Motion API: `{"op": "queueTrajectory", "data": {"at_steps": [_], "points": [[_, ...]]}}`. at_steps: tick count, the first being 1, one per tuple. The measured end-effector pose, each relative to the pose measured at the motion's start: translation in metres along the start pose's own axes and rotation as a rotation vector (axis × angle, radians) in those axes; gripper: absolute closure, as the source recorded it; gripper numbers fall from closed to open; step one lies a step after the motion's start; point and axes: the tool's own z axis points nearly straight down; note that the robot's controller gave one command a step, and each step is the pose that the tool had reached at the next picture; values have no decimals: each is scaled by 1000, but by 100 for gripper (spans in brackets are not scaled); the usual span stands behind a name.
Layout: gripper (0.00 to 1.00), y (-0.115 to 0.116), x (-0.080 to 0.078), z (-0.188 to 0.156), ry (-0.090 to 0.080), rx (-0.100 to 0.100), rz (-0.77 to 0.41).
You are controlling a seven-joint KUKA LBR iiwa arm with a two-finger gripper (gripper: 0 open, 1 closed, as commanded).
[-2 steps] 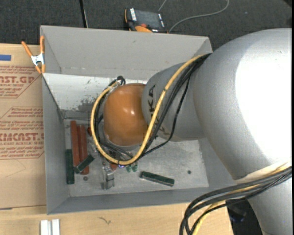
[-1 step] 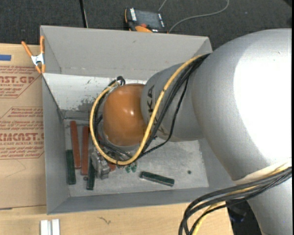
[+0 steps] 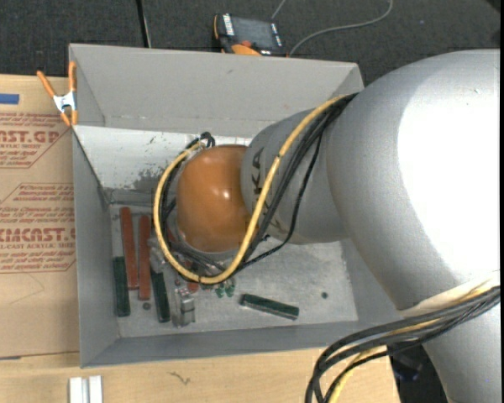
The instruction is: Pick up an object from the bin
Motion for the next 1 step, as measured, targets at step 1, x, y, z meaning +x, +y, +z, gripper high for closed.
{"op": "queueTrajectory", "data": {"at_steps": [1], "points": [[0,-79,10,-10,0,6,-9]]}}
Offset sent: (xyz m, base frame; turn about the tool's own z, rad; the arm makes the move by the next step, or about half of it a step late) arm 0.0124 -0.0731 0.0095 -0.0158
